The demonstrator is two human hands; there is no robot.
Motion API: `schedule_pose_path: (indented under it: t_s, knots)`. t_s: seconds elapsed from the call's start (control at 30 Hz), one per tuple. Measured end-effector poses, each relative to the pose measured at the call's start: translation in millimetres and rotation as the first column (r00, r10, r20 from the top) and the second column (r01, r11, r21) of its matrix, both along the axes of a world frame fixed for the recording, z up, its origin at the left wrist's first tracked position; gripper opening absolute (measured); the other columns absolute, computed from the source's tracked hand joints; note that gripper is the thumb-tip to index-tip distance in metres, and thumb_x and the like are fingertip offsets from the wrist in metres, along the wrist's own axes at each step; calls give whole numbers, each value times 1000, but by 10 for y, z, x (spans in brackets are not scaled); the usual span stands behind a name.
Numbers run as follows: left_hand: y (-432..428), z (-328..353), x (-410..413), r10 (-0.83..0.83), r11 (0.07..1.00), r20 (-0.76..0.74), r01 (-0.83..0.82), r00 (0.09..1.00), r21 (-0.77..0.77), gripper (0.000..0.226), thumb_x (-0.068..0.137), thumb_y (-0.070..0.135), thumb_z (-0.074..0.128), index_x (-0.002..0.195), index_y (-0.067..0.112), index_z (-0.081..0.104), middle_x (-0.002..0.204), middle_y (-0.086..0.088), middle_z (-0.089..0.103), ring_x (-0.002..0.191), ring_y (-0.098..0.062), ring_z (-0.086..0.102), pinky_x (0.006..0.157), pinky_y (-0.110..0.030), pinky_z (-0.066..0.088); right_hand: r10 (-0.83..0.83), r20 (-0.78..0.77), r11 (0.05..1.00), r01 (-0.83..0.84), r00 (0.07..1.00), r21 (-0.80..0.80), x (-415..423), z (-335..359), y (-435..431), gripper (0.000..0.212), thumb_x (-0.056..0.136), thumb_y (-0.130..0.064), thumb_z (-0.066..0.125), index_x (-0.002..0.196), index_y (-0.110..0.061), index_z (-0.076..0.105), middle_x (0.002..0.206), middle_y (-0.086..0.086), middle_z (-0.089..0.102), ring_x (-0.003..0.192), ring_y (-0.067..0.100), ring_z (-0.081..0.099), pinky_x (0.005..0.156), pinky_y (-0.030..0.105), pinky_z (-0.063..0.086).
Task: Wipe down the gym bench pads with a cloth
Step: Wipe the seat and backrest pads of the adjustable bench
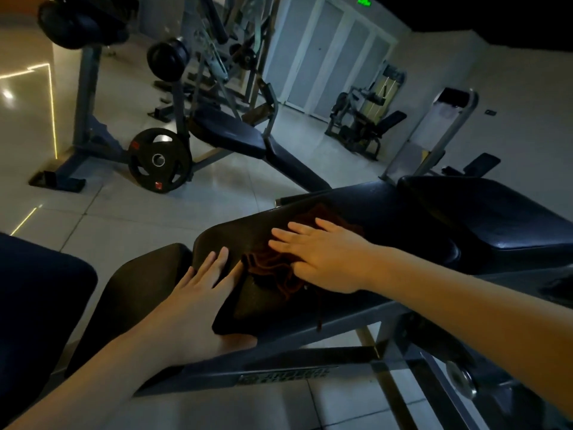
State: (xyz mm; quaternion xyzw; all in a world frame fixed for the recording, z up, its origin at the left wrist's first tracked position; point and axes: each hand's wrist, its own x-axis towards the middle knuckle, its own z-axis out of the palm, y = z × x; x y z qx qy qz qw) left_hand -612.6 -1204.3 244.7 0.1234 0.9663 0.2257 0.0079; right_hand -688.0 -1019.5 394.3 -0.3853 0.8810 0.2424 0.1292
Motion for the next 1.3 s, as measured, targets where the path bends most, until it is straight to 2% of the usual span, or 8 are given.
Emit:
schedule_pose_path:
  t_s: [0.33,0.5,0.67,0.8,0.9,1.0,1.17,1.3]
  knots:
    - [16,130,-31,-28,999,95,25,995,27,124,45,98,38,130,47,-37,143,10,-41,134,-9,-34,115,-35,-11,-17,-56,996,12,998,-90,-353,-193,-373,54,104,-35,25,155,-23,12,163,-3,3,149,17,-1,118,45,-6]
    - [-93,278,129,39,948,124,-76,992,310,115,59,83,55,151,39,4,158,16,-10,133,6,1,116,-26,11,21,24,996,-19,999,-92,-95,-115,-154,53,104,-32,26,154,-24,12,162,-5,1,148,13,-4,117,38,-8]
    - [-121,455,202,66,861,115,-115,991,496,96,40,100,44,124,52,33,130,32,36,125,10,37,89,-8,36,-68,218,978,108,974,-180,142,15,0,45,105,-31,27,150,-26,31,160,-7,17,147,10,10,112,27,-5]
    - [-125,772,226,-34,805,96,-29,995,592,72,60,70,74,119,52,38,124,32,46,109,24,44,90,-7,42,-126,565,681,485,815,-548,232,201,-38,34,103,-28,37,112,-8,63,112,14,65,103,26,62,100,40,45]
    - [-154,1073,220,15,805,32,-31,999,592,69,65,35,86,110,51,37,114,28,50,97,30,45,86,-4,44,-73,736,359,707,672,-610,257,300,-97,29,101,-30,42,108,-13,64,109,13,68,103,26,64,103,42,44]
    - [-195,1340,187,113,845,-113,-36,987,533,69,66,21,87,111,48,41,106,26,54,93,25,49,83,-9,47,76,896,32,897,437,-441,281,347,-187,28,97,-30,48,114,-13,61,105,12,71,100,27,67,101,44,45]
    - [-315,1692,85,230,841,-291,-38,929,540,19,84,21,72,93,33,61,85,14,66,82,8,60,68,-10,44,313,913,-126,964,261,-232,350,449,-295,31,96,-31,46,107,-8,64,86,11,74,93,26,66,94,42,45]
    - [-267,2011,65,284,681,-183,-64,941,730,9,95,24,59,92,31,65,81,11,71,73,3,66,58,-9,50,471,848,-133,970,241,-202,386,487,-296,40,97,-39,44,108,-7,65,94,9,73,93,25,66,87,41,45]
